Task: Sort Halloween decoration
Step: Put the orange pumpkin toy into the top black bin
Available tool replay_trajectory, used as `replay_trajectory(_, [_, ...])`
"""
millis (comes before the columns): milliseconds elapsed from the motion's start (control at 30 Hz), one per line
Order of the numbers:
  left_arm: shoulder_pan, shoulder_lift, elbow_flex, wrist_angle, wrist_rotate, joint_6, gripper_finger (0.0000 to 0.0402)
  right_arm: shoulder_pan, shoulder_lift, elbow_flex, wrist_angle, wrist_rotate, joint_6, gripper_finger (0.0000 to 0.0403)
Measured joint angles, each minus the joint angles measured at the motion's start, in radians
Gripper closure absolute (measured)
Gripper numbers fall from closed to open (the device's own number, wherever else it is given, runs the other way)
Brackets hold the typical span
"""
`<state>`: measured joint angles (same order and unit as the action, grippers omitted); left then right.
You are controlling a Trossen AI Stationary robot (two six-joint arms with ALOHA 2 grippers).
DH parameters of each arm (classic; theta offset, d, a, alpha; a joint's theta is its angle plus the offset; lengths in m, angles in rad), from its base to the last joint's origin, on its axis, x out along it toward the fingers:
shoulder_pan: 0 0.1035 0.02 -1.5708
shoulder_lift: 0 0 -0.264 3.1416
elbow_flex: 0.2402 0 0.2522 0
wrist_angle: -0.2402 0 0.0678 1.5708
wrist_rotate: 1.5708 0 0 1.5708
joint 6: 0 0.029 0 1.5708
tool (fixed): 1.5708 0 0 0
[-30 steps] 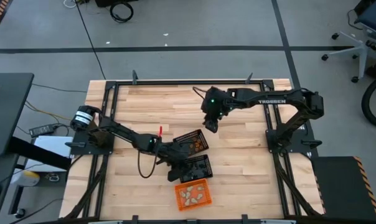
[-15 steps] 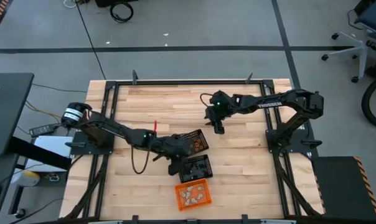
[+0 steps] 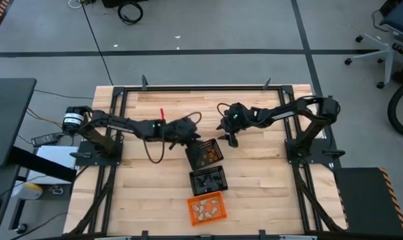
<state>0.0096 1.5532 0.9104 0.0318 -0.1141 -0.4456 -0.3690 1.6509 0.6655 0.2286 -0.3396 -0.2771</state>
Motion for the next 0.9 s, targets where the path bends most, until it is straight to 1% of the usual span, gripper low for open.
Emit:
replay_trajectory(133, [0.042,0.0,0.0,-0.026,0.003,-0.038,0.0249,0.004,0.037,0.001,0.108,-0.025,0.081,0.0145])
replay_trajectory(300, [0.06,0.0,0.0,-0.02,0.004,-0.047,0.0249,0.012,0.097,0.0,0.175,-0.043,0.099,0.015])
replay_trajectory(433, [0.059,0.0,0.0,-0.019,0.007,-0.044,0.0249,0.019,0.143,0.0,0.228,-0.055,0.099,0.0156])
replay_trajectory(600, [0.058,0.0,0.0,-0.019,0.04,-0.043,0.0249,0.023,0.165,0.0,0.288,-0.075,0.083,0.0158])
replay_trajectory(700, [0.058,0.0,0.0,-0.021,0.041,-0.041,0.0249,0.032,0.174,0.0,0.321,-0.075,0.037,0.0158])
replay_trajectory(900, [0.058,0.0,0.0,-0.021,0.04,-0.041,0.0249,0.056,0.22,0.002,0.363,-0.073,0.033,0.0158])
